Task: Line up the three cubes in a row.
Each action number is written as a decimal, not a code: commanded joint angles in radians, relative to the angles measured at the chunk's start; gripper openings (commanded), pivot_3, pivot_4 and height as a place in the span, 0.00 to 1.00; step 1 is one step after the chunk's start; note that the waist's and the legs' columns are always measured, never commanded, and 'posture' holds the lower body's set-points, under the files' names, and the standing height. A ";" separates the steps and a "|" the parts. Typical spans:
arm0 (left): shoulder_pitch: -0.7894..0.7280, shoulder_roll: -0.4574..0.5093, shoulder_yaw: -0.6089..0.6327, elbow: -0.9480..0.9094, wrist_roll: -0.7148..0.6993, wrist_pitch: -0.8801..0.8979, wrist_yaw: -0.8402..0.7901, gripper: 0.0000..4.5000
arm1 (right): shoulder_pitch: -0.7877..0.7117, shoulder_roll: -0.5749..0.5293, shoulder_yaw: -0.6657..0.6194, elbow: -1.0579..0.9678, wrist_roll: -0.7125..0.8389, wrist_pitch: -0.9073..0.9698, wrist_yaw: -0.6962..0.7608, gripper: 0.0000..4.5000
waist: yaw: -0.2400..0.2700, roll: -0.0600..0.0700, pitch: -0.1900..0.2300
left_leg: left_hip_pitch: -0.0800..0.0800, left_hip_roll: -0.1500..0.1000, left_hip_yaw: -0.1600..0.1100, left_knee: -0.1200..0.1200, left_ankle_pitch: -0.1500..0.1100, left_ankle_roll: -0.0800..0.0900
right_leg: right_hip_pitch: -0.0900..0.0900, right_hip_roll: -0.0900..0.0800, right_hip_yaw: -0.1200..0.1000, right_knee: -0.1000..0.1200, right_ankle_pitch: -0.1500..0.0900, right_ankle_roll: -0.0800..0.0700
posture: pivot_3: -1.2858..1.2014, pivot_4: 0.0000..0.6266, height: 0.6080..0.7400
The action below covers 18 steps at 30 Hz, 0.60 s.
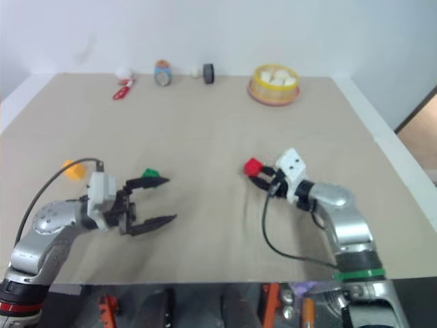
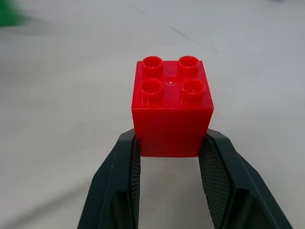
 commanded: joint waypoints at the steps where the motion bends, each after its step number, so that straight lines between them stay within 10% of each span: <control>1: -0.017 0.007 0.042 0.012 -0.026 -0.024 -0.017 1.00 | -0.019 -0.024 0.038 -0.014 0.039 -0.044 0.154 0.26 | 0.000 0.000 0.000 | 0.000 0.000 0.000 0.000 0.000 0.000 | 0.000 0.000 0.000 0.000 0.000 0.000 | 0.52 0.24 1.00; 18: 0.130 0.089 0.151 -0.129 -0.093 0.018 -0.018 1.00 | 0.020 -0.029 0.141 -0.048 0.026 -0.111 0.359 0.26 | 0.002 0.000 0.000 | 0.000 0.000 0.000 0.002 0.000 0.000 | 0.001 -0.001 -0.001 0.000 0.000 0.000 | 0.52 0.24 1.00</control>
